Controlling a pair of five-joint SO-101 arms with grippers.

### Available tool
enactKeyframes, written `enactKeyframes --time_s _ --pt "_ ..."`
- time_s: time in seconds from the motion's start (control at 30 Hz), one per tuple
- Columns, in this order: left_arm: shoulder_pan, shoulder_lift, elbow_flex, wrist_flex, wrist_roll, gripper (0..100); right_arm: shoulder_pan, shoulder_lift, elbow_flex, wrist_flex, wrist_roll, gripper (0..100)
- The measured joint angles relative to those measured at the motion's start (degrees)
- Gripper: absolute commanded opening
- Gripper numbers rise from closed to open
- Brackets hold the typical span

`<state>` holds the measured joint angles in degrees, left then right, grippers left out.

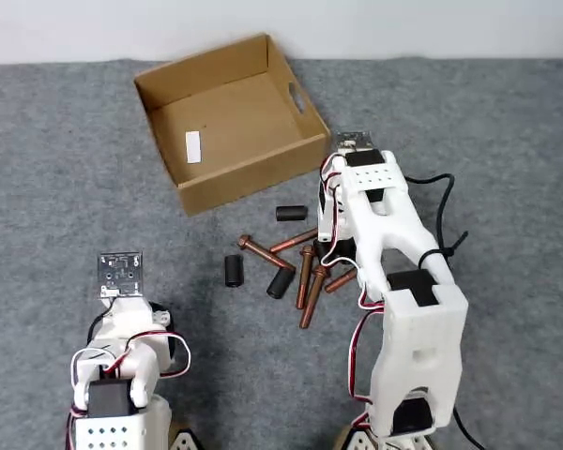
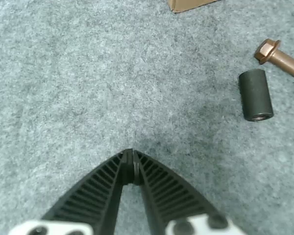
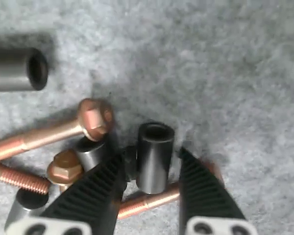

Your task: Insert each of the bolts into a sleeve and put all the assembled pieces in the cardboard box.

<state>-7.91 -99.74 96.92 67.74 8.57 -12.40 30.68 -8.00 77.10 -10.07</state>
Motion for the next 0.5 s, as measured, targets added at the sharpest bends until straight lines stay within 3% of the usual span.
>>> enactKeyframes --time_s 0.33,0.5 --pt "0.0 0.0 0.0 0.0 0.0 1 -0.1 -0.8 0.0 5.3 0.0 0.9" --pt "0.0 0.0 0.0 0.0 0.0 1 -0.1 -9.7 0.0 12.0 0.0 0.9"
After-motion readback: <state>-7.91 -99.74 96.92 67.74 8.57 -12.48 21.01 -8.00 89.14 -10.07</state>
